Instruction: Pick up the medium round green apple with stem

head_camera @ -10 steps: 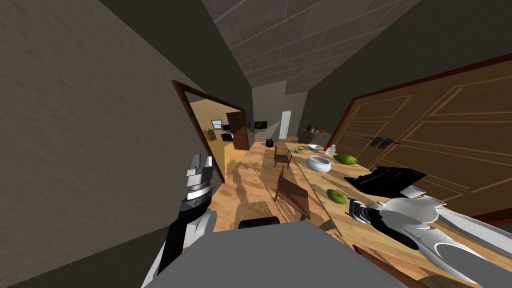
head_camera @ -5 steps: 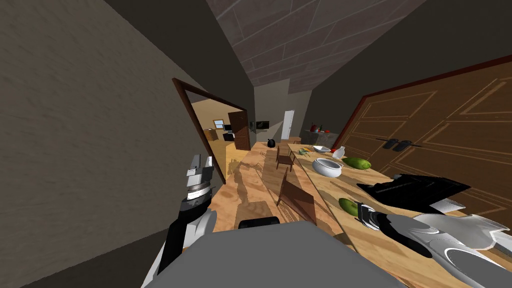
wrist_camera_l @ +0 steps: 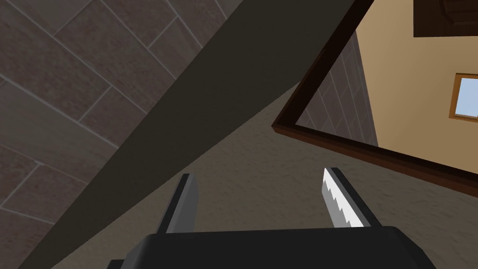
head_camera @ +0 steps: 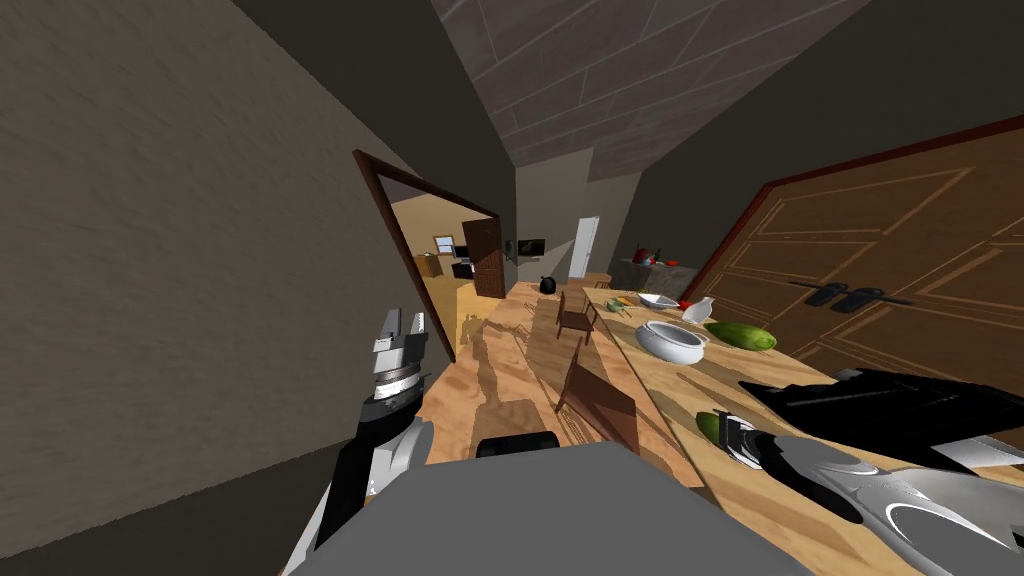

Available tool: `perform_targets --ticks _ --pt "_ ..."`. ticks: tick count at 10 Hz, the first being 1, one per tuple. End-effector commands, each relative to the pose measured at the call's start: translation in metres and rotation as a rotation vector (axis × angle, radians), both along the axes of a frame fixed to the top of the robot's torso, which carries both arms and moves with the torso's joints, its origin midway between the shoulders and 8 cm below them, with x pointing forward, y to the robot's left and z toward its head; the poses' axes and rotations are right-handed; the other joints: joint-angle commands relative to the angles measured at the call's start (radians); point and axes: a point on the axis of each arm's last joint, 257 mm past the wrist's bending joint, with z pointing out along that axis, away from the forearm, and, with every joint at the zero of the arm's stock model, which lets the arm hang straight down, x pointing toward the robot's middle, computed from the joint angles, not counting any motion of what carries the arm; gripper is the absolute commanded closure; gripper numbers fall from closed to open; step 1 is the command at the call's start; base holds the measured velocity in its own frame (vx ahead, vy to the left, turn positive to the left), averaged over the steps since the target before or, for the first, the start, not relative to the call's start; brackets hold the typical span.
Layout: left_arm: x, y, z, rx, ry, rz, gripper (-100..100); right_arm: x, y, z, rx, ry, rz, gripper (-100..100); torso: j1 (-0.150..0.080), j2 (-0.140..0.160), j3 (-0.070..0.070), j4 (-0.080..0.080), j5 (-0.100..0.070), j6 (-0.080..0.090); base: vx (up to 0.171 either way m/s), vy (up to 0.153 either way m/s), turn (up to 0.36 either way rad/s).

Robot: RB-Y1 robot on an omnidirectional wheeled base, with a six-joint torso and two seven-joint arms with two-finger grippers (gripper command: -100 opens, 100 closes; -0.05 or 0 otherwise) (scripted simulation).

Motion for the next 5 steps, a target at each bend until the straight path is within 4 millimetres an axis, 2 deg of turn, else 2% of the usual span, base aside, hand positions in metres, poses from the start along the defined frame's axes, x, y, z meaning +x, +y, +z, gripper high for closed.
perform_targets --ticks 1,2,3,5 --pt "0.0000 0.0000 0.0000 0.000 0.000 0.000 0 -0.0090 -0.0014 -0.0062 -0.002 0.000 -0.031 -100 0.000 0.000 0.000 0.000 0.000 0.000 -0.077 -0.089 0.207" --pt "0.0000 0.0000 0.0000 0.000 0.000 0.000 0 -0.0047 -0.0006 -0.0034 -0.002 0.000 -0.019 -100 -0.001 0.001 0.001 0.000 0.000 0.001 -0.032 -0.040 0.035" --pt "0.0000 0.0000 -0.0001 0.000 0.000 0.000 0 -0.0050 -0.0008 -0.0036 -0.002 -0.001 -0.022 100 0.001 0.000 0.000 0.000 0.000 0.001 -0.007 -0.003 -0.011" --pt "0.0000 0.0000 -0.0001 0.000 0.000 0.000 0 -0.0050 -0.0008 -0.0035 -0.002 -0.002 -0.022 100 0.003 -0.003 -0.002 -0.001 0.001 0.001 -0.001 -0.003 0.001"
